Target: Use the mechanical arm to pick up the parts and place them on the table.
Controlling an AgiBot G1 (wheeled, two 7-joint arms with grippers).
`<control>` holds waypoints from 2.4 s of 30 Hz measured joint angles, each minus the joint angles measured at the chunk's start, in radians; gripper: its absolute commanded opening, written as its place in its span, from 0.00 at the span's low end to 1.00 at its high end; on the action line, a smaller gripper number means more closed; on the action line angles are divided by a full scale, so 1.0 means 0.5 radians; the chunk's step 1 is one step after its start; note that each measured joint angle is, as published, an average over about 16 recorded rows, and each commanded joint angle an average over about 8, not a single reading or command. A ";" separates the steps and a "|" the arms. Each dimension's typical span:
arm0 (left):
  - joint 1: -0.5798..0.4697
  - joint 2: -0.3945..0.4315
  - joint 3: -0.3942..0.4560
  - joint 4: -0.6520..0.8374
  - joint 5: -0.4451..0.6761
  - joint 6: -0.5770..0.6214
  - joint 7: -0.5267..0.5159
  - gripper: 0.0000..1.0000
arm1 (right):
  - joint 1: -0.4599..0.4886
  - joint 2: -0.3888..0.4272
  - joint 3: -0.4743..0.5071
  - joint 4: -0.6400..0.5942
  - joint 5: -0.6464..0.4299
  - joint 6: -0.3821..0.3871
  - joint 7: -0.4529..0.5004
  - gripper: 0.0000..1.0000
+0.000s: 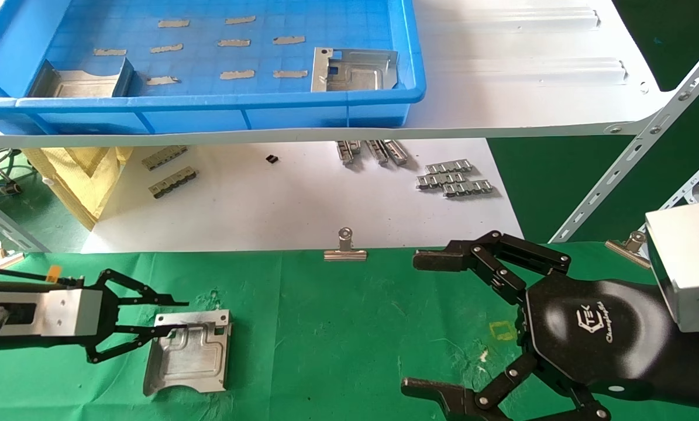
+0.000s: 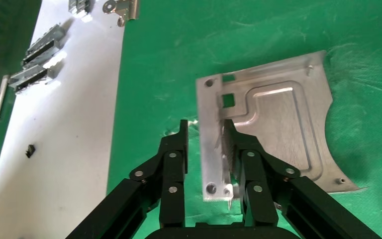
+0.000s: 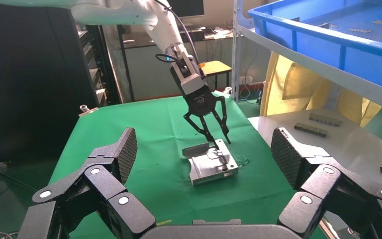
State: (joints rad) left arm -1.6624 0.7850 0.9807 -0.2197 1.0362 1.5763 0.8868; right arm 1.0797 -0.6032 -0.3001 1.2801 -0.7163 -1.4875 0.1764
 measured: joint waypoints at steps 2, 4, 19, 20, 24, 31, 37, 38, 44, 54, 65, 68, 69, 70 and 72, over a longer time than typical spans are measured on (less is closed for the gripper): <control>-0.009 0.003 0.001 -0.005 -0.019 0.010 -0.009 1.00 | 0.000 0.000 0.000 0.000 0.000 0.000 0.000 1.00; -0.014 0.000 0.000 -0.019 -0.052 0.018 -0.035 1.00 | 0.000 0.000 0.000 0.000 0.000 0.000 0.000 1.00; 0.178 -0.094 -0.082 -0.182 -0.596 0.039 -0.642 1.00 | 0.000 0.001 -0.001 0.000 0.001 0.001 -0.001 1.00; 0.190 -0.097 -0.085 -0.185 -0.617 0.038 -0.668 1.00 | 0.000 0.001 -0.001 0.000 0.001 0.001 -0.001 1.00; 0.225 -0.101 -0.096 -0.193 -0.668 0.034 -0.728 1.00 | 0.000 0.001 -0.001 0.000 0.001 0.001 -0.001 1.00; 0.266 -0.111 -0.150 -0.271 -0.669 0.024 -0.780 1.00 | 0.000 0.001 -0.002 -0.001 0.002 0.001 -0.001 1.00; 0.335 -0.130 -0.249 -0.417 -0.661 0.010 -0.884 1.00 | 0.001 0.001 -0.002 -0.002 0.002 0.001 -0.002 1.00; 0.350 -0.134 -0.269 -0.448 -0.660 0.007 -0.907 1.00 | 0.001 0.001 -0.002 -0.002 0.002 0.001 -0.002 1.00; 0.446 -0.158 -0.400 -0.642 -0.654 -0.013 -1.050 1.00 | 0.001 0.001 -0.003 -0.002 0.002 0.001 -0.002 1.00; 0.604 -0.200 -0.618 -0.965 -0.645 -0.045 -1.289 1.00 | 0.001 0.001 -0.004 -0.002 0.003 0.001 -0.003 1.00; 0.779 -0.245 -0.858 -1.321 -0.635 -0.081 -1.552 1.00 | 0.002 0.002 -0.005 -0.002 0.004 0.002 -0.003 1.00; 0.827 -0.257 -0.924 -1.419 -0.632 -0.090 -1.624 1.00 | 0.002 0.002 -0.005 -0.002 0.004 0.002 -0.003 1.00; 0.843 -0.261 -0.945 -1.451 -0.631 -0.094 -1.648 1.00 | 0.002 0.002 -0.005 -0.002 0.004 0.002 -0.003 1.00; 0.859 -0.265 -0.967 -1.483 -0.630 -0.097 -1.672 1.00 | 0.002 0.002 -0.005 -0.002 0.004 0.002 -0.003 1.00; 0.891 -0.274 -1.011 -1.548 -0.628 -0.103 -1.720 1.00 | 0.002 0.002 -0.006 -0.002 0.004 0.002 -0.003 1.00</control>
State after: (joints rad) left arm -1.2172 0.6482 0.4754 -0.9936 0.7222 1.5247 0.0270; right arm 1.0805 -0.6022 -0.3029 1.2790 -0.7143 -1.4865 0.1747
